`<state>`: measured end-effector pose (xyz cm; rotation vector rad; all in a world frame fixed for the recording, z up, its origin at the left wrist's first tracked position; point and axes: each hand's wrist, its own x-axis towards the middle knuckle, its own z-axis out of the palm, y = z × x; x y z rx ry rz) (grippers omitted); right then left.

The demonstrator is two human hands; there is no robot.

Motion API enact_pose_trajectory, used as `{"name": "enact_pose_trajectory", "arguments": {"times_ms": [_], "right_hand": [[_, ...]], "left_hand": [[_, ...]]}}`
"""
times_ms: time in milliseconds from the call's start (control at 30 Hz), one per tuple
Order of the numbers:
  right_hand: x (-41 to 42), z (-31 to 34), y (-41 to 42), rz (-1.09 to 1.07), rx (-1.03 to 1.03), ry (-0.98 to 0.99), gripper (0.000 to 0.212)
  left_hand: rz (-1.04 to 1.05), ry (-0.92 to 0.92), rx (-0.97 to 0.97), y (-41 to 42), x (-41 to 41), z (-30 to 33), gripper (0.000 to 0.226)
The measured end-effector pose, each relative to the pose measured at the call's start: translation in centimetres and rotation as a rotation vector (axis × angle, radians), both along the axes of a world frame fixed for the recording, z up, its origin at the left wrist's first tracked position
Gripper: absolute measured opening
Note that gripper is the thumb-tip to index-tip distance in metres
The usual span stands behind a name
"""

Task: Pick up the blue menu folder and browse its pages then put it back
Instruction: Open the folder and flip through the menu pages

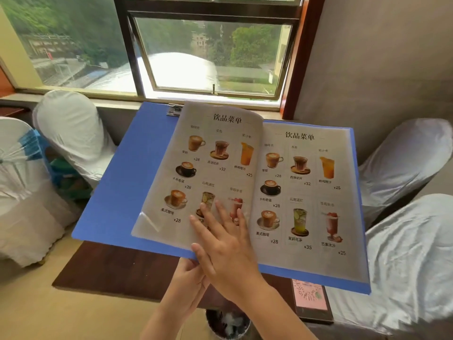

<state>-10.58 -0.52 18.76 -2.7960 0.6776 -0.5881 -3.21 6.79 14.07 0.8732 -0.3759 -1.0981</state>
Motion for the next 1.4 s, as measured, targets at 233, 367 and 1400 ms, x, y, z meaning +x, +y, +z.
{"name": "enact_pose_trajectory", "arguments": {"times_ms": [233,367,1400], "right_hand": [[-1.3,1.3,-0.7,0.048,0.145,-0.167,0.049],[-6.5,3.0,-4.4,-0.326,0.043,-0.534,0.044],[-17.0,-2.1,-11.8,-0.305,1.127,-0.763,0.048]], "left_hand": [[0.015,0.053,-0.017,-0.6,-0.3,0.2,0.050],[0.027,0.114,-0.041,-0.6,0.6,0.0,0.052],[-0.201,0.107,-0.361,1.0,3.2,0.4,0.040]]}}
